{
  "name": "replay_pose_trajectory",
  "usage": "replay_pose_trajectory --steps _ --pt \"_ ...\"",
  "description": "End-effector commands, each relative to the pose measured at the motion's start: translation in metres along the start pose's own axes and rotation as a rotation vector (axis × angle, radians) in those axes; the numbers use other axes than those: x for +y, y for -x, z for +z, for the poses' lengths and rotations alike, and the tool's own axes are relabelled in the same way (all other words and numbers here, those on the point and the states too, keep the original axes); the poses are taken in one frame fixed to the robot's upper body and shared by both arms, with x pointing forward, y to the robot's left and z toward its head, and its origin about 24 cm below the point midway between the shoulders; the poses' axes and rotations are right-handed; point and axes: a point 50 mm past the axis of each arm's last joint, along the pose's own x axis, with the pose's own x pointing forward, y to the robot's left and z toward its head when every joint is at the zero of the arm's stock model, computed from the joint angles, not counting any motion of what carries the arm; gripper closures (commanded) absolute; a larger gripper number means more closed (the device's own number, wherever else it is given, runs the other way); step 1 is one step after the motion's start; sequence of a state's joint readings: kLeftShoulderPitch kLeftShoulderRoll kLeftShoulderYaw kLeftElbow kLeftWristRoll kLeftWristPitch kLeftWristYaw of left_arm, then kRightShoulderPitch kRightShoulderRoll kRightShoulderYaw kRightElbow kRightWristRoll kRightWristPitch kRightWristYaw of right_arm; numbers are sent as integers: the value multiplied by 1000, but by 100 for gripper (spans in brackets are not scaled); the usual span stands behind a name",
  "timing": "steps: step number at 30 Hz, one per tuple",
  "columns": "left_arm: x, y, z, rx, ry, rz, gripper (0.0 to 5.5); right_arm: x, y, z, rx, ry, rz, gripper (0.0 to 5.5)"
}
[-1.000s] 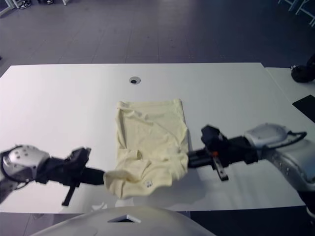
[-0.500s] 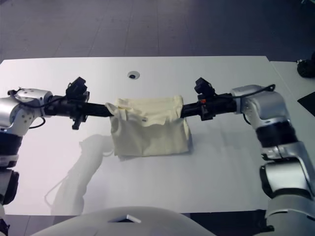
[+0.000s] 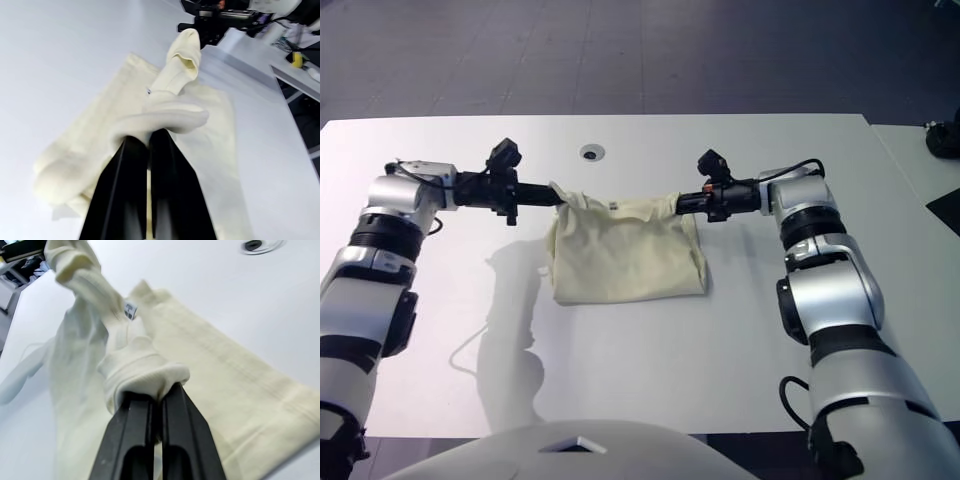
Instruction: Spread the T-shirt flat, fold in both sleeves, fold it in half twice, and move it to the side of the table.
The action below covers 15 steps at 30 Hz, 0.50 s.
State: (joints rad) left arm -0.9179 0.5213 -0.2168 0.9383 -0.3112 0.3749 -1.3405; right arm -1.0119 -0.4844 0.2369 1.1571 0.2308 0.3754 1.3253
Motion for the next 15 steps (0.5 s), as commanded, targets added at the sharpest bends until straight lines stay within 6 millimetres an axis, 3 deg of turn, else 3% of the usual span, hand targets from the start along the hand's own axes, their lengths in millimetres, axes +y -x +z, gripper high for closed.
replay_pose_trajectory --steps 1,3,6,12,15 --pt "6 -6 2 11 -11 71 550 -4 -3 0 6 2 -57 549" --pt "9 -9 -4 40 -12 111 550 -6 -6 -5 17 10 -103 522" --pt "14 -13 -9 52 -5 194 494 -12 -13 -6 -38 -4 -241 479" --pt "24 -19 2 -147 109 408 389 -25 -13 -4 -280 -81 -528 378" --pt "33 -9 7 -190 99 585 339 -28 -8 -4 -351 -48 -608 331"
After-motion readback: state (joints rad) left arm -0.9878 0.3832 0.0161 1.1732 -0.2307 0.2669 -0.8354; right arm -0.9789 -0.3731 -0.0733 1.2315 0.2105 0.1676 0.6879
